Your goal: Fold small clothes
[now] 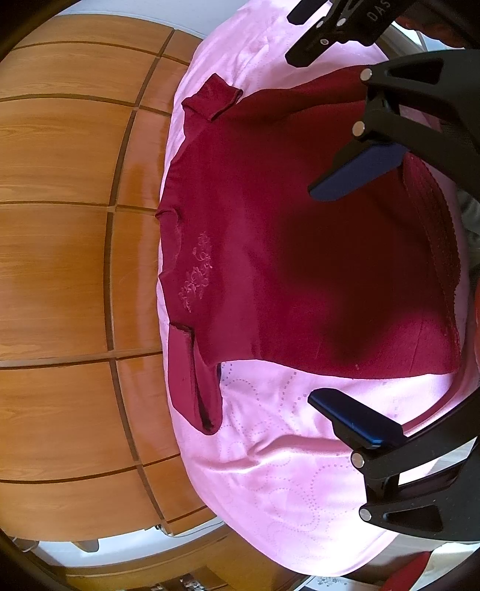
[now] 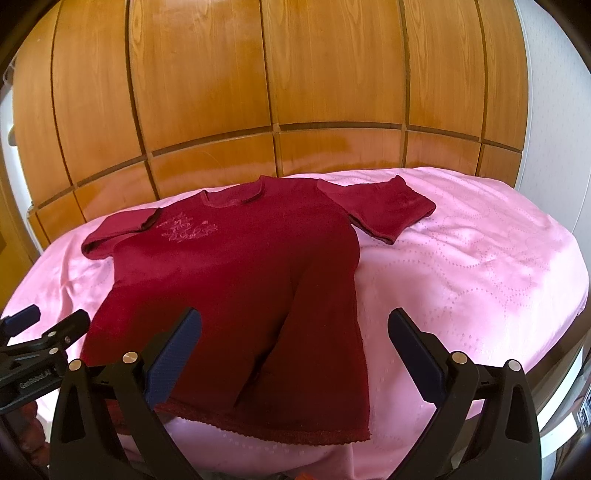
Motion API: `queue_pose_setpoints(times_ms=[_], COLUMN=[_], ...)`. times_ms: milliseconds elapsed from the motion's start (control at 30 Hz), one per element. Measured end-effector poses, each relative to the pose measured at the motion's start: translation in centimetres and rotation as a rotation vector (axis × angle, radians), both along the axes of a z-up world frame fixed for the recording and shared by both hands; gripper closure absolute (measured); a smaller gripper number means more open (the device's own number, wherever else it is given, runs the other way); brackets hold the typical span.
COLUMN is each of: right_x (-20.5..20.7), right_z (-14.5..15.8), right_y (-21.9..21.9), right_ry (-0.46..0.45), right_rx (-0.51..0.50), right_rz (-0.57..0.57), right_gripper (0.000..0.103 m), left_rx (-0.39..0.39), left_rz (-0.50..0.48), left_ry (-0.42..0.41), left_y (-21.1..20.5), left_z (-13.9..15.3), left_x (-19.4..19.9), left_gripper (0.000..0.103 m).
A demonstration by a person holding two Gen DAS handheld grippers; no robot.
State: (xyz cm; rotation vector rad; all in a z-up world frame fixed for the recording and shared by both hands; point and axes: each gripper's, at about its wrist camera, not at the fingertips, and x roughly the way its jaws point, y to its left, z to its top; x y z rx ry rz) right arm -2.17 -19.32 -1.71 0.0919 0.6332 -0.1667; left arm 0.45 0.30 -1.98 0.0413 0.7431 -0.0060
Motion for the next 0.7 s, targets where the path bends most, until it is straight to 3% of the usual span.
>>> queue_pose_setpoints(times_ms=[700], right_x=[0.07], right_z=[-0.05], right_y=[-0.06], right_ry=[0.007], right_rx=[-0.002], right_rz=[0.005], right_gripper=[0.003], left_rx=[-0.011], left_rz=[0.001], left_ry=[0.036], left_y=[0.21], left_z=[-0.31], left_x=[0.50], left_gripper=[0.002])
